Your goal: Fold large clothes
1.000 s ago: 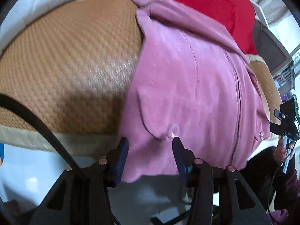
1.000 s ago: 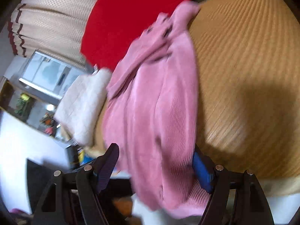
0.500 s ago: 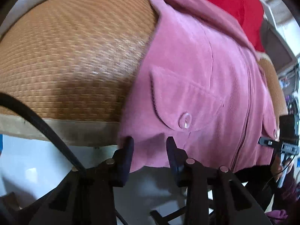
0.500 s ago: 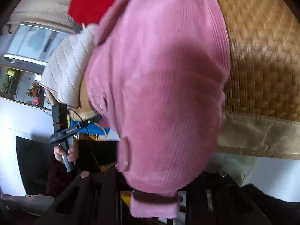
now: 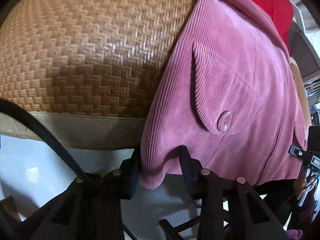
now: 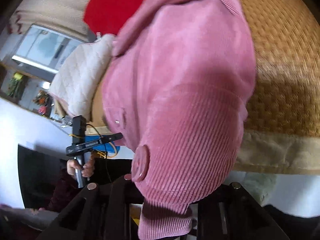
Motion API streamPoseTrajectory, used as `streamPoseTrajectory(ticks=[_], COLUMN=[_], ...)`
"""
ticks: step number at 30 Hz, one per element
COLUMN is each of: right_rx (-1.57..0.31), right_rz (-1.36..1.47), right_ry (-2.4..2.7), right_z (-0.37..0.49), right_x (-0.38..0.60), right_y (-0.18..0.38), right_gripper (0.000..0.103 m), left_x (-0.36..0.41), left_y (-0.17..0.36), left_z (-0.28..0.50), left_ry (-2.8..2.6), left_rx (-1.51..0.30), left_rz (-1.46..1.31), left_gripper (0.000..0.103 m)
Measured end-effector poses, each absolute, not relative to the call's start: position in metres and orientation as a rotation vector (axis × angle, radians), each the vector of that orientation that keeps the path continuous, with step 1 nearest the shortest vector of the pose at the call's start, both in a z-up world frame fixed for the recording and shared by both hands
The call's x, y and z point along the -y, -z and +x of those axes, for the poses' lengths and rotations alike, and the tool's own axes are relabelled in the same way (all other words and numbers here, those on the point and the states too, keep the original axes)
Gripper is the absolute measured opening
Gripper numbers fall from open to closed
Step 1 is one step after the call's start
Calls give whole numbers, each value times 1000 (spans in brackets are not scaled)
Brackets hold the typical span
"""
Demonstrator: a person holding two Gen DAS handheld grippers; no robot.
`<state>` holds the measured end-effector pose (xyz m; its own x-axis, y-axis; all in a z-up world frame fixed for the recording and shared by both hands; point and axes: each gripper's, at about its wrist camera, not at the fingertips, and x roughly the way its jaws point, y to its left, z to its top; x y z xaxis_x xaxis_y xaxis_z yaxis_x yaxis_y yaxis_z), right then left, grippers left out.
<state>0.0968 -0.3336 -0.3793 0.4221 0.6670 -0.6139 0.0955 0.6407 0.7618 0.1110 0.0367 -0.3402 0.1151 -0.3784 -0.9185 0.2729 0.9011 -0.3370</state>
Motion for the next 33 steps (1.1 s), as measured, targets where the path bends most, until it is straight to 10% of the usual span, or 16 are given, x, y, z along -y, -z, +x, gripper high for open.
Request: streamPoseTrajectory(ticks=[5, 7, 24, 33], right_rx=[-1118, -1103, -638, -567], right_rz=[805, 745, 757, 1044], right_ry=[-378, -385, -325, -142], right_z=[95, 96, 209, 352], right_x=[334, 322, 393, 477], right_y=[382, 369, 238, 282], right_gripper=[30, 25, 13, 14], left_x=[-7, 3, 53, 149], left_y=[345, 340, 142, 192], left_z=[103, 96, 229, 411], left_ry=[511, 546, 747, 543], left_rx=[-1373, -1346, -808, -875], left_rz=[-54, -28, -312, -325], left_gripper=[41, 8, 8, 8])
